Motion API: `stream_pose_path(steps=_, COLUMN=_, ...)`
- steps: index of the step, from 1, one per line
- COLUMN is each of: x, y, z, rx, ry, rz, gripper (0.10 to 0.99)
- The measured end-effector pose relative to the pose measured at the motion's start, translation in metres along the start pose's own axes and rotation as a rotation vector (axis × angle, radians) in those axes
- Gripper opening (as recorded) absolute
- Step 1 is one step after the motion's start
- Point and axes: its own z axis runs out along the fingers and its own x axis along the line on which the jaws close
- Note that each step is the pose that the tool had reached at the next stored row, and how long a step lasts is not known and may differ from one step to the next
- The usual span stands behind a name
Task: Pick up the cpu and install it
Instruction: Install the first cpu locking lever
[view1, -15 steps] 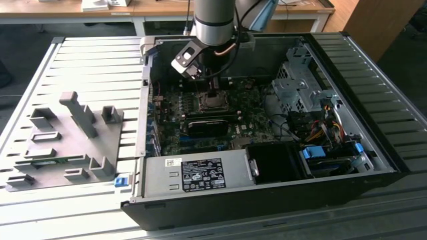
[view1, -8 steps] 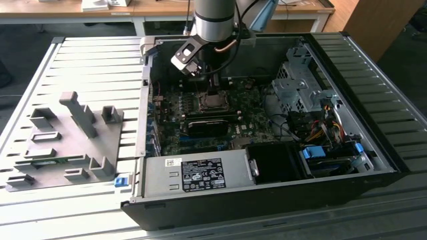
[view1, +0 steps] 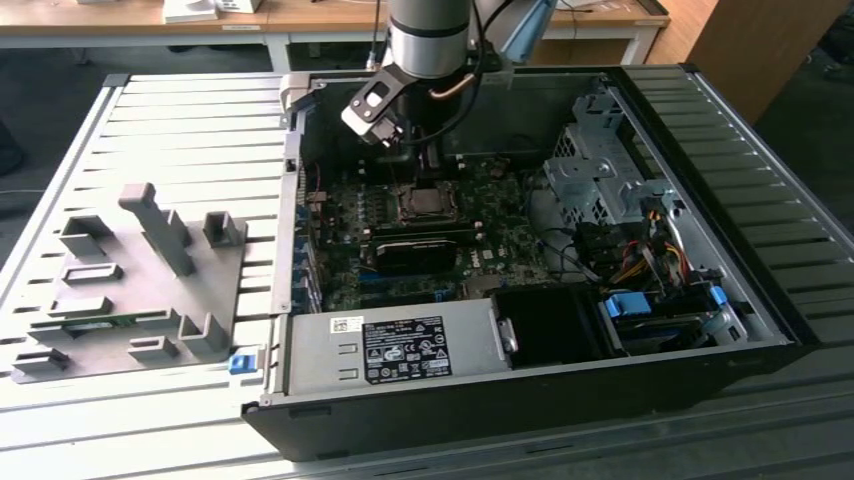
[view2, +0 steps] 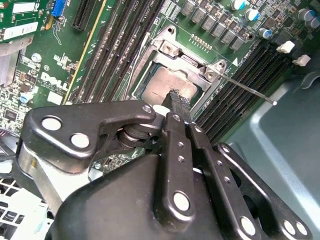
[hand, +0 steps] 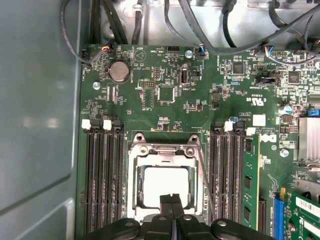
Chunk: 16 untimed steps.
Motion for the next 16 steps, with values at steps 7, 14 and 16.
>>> stream_pose_path(steps=7, x=0.0001, y=0.0002, z=-0.0066, rx=0.000, ry=0.0001, rz=0.000, gripper=0.106)
stream_pose_path(steps=14, x=0.0003, y=0.0006, z=-0.0223, rx=0.000, ry=0.0000, rz=0.000, gripper=0.106)
stream_pose_path(steps=16, x=0.0004, y=0.0007, z=-0.0270, rx=0.000, ry=-0.0001, rz=0.000, gripper=0.106)
